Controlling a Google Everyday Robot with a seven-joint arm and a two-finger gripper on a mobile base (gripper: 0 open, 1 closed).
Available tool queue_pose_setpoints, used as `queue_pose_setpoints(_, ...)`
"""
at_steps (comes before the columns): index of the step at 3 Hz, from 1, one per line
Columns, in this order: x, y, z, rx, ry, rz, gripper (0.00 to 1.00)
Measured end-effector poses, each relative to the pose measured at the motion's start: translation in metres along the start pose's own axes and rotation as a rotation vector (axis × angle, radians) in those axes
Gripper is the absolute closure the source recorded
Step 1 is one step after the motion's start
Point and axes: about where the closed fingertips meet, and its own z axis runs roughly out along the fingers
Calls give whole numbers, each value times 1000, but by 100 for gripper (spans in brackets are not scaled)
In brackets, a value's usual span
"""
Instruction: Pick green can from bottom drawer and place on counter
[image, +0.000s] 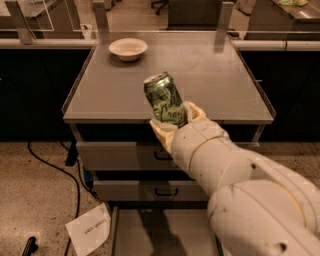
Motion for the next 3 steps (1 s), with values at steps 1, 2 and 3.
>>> queue_pose_setpoints(1,-8,-22,11,-17,14,-13,100)
queue_pose_setpoints(2,-7,-48,24,-30,41,-11,100)
queue_pose_setpoints(3,5,-76,48,-45,78,-3,100)
